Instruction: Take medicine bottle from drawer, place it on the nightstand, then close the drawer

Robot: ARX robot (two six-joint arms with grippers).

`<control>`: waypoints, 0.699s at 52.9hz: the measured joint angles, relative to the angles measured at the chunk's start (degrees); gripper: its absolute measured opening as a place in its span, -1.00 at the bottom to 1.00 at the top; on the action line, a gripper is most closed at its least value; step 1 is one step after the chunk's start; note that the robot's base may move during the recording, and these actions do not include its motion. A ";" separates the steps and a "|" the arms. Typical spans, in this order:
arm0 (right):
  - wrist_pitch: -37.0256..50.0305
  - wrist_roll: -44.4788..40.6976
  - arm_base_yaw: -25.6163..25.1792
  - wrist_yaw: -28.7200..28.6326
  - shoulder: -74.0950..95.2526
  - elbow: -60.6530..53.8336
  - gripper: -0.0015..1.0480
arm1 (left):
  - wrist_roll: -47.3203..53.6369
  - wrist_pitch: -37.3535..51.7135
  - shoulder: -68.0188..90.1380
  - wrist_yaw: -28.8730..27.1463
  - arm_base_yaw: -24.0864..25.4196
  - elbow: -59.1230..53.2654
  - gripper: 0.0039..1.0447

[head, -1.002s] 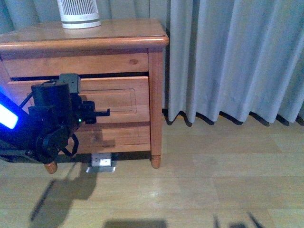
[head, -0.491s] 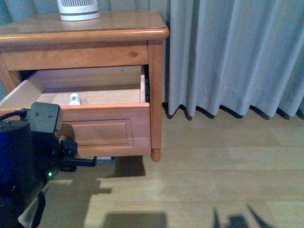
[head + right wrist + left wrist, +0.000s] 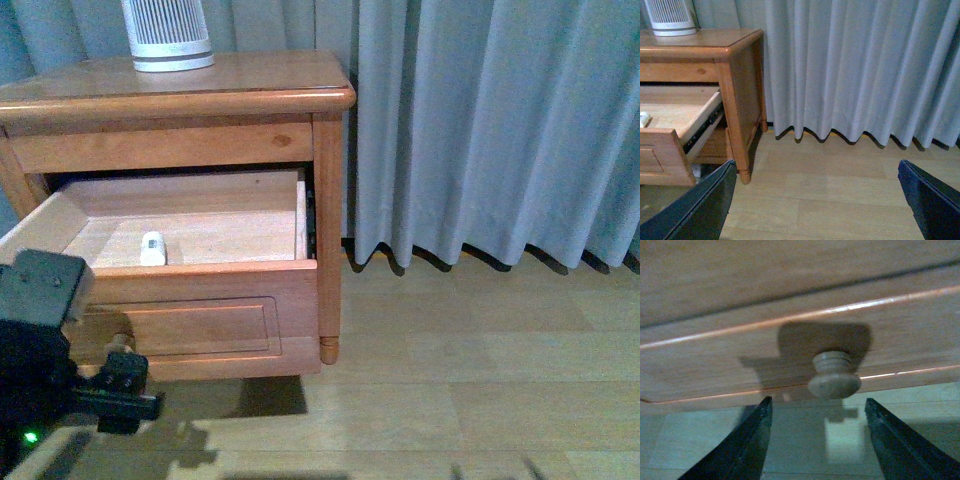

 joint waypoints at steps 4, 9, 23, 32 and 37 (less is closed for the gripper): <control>0.00 0.00 0.00 0.00 0.00 0.00 0.87 | 0.68 -3.56 -6.40 0.79 1.36 -0.55 0.63; 0.00 0.00 0.00 0.00 0.00 0.00 0.87 | 1.95 -10.43 -16.26 2.21 3.41 -0.31 0.90; 0.00 0.00 0.00 0.00 0.00 0.00 0.87 | 7.08 -28.83 -44.44 1.75 5.53 3.37 0.87; 0.00 0.00 0.00 0.00 0.00 0.00 0.87 | 7.39 -40.09 -63.23 -2.43 2.12 1.73 0.87; 0.00 0.00 0.00 0.00 0.00 0.00 0.87 | 7.21 -46.53 -73.13 -5.81 -0.59 -0.39 0.87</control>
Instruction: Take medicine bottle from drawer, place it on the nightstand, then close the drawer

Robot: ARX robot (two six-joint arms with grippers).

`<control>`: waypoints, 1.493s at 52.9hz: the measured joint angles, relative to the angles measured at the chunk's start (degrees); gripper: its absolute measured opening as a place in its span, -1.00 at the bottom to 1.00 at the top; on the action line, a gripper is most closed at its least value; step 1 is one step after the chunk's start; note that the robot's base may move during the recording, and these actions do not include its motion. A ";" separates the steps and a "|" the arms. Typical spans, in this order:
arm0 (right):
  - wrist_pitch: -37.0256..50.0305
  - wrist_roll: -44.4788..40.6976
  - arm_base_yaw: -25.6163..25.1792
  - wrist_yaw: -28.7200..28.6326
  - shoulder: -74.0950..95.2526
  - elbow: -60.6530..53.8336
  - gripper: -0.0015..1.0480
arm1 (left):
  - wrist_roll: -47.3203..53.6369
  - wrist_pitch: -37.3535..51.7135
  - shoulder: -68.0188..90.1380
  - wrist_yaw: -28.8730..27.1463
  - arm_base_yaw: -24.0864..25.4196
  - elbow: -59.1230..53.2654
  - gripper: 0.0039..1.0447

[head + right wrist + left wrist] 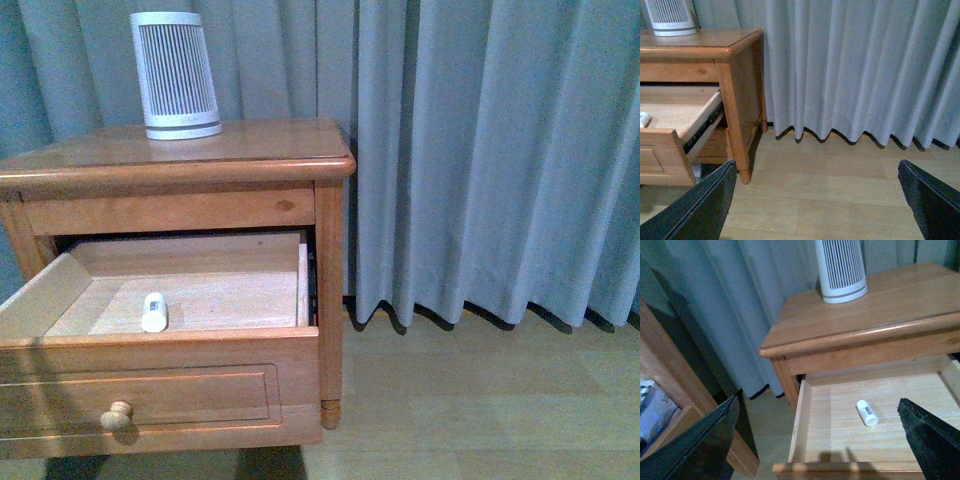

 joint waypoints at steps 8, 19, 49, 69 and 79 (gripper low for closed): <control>0.00 -0.02 0.00 0.00 0.00 0.00 0.87 | -1.86 -10.97 -14.86 -7.32 -5.86 -4.72 0.87; 0.00 0.00 0.00 0.00 0.00 0.00 0.87 | -10.88 -17.27 -30.51 0.96 -3.52 -14.62 0.65; 0.00 0.00 0.00 0.00 0.00 0.00 0.87 | -15.34 -14.71 -39.30 18.64 10.84 -26.01 -0.95; 0.00 0.00 0.00 0.02 0.00 0.00 0.87 | -15.34 -14.10 -42.80 18.67 10.88 -29.83 -0.95; 0.00 0.00 0.00 0.00 0.00 0.00 0.87 | -15.37 -14.10 -43.04 18.67 10.88 -30.03 -0.95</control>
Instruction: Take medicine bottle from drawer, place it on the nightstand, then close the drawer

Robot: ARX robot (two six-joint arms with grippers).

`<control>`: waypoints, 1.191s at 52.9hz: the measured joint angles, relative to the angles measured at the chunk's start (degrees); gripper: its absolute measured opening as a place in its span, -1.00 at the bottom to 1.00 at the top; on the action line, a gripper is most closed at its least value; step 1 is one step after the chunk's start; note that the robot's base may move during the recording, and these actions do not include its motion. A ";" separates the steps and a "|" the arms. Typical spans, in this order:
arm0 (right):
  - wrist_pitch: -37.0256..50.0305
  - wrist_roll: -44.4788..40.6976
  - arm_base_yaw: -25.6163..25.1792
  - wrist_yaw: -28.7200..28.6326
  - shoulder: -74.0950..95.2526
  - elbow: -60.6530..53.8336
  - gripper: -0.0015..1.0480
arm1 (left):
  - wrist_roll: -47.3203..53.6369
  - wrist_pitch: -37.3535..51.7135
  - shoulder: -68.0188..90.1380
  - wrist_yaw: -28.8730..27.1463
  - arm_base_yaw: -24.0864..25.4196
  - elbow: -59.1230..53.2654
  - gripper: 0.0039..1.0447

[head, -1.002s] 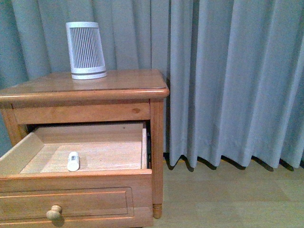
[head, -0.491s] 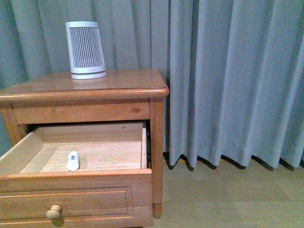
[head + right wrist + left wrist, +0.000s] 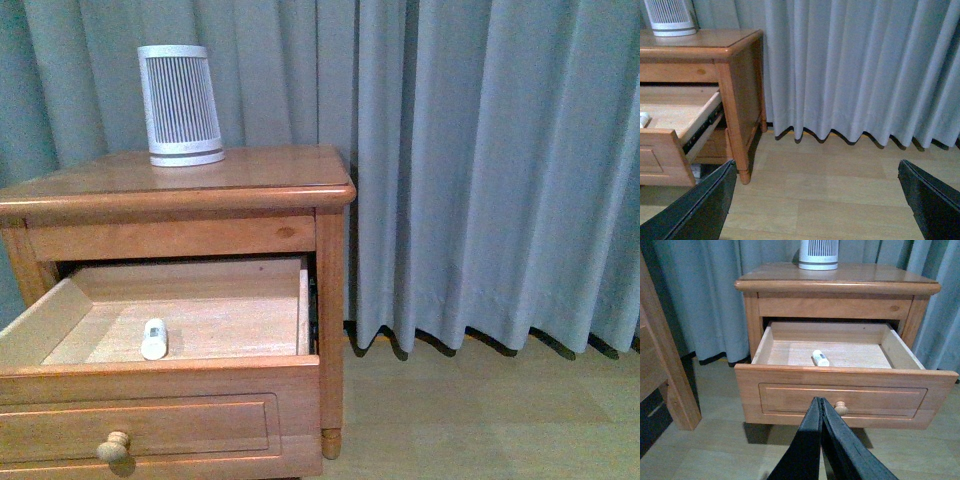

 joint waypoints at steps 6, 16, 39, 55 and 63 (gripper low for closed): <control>0.00 0.00 0.00 0.00 0.00 0.00 0.87 | -0.11 0.00 0.00 0.00 0.00 0.00 -0.89; 0.00 0.00 0.00 0.11 0.00 0.00 0.87 | -0.13 0.00 -0.02 0.11 0.00 0.00 -0.17; -0.02 -0.02 0.00 0.02 0.00 0.00 0.87 | -0.13 0.02 -0.09 0.13 0.00 0.00 0.87; -0.07 -0.02 -0.02 -0.35 -0.04 0.00 0.87 | -0.17 0.04 -0.26 -0.24 0.00 0.00 0.87; 2.54 0.42 5.16 16.24 9.05 2.27 0.87 | -0.15 0.04 -0.26 -0.15 0.00 0.00 0.87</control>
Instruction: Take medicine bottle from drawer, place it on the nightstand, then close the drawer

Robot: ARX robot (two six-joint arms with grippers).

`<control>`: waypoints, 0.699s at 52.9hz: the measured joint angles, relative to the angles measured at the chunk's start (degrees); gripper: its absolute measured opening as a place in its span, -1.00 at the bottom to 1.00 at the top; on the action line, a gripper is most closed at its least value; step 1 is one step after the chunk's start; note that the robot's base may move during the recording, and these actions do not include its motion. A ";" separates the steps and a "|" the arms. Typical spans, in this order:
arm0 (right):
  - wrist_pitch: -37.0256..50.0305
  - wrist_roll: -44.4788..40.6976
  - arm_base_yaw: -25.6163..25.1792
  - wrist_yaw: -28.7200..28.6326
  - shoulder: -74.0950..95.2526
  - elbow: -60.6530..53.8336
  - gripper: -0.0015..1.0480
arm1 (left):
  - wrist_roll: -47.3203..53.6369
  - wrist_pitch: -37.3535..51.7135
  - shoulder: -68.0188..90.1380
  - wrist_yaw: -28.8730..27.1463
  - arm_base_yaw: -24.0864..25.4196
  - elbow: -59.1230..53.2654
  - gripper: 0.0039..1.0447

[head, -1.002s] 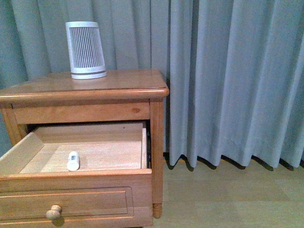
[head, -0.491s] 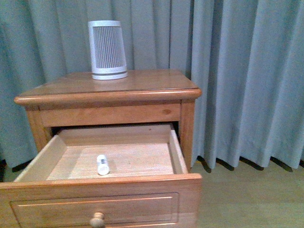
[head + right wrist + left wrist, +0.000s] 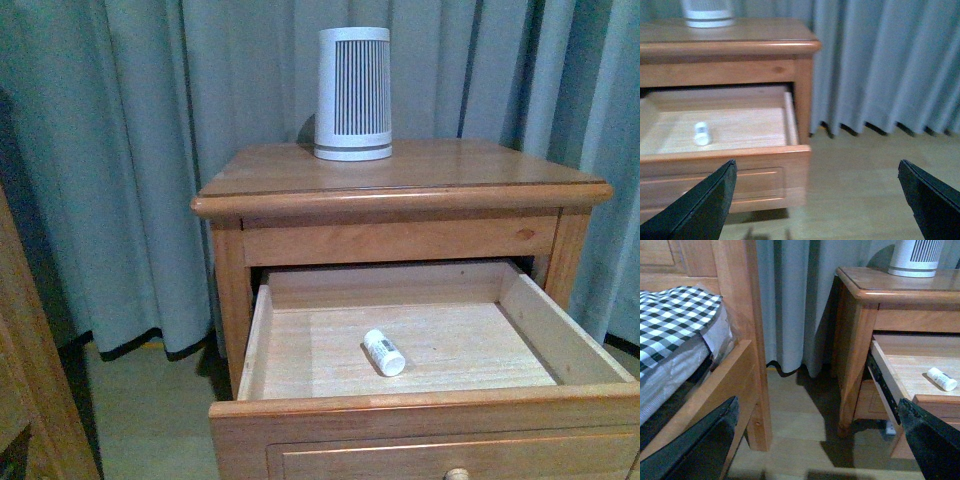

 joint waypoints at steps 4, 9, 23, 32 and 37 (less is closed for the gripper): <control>7.26 1.49 1.14 5.29 12.87 4.57 0.87 | 0.00 0.00 0.00 0.20 0.00 0.00 0.87; 13.57 3.08 2.58 4.15 27.61 12.41 0.87 | 0.00 0.00 0.00 0.13 0.00 0.00 0.87; 13.35 7.34 7.10 -3.85 71.65 39.69 0.87 | 0.00 0.00 0.00 0.15 0.00 0.00 0.87; 9.86 9.18 8.09 -5.86 88.61 50.62 0.87 | 0.00 0.00 0.00 0.15 0.00 0.00 0.87; 8.37 10.01 8.59 -6.45 97.63 56.74 0.87 | 0.00 0.00 0.00 0.15 0.00 0.00 0.87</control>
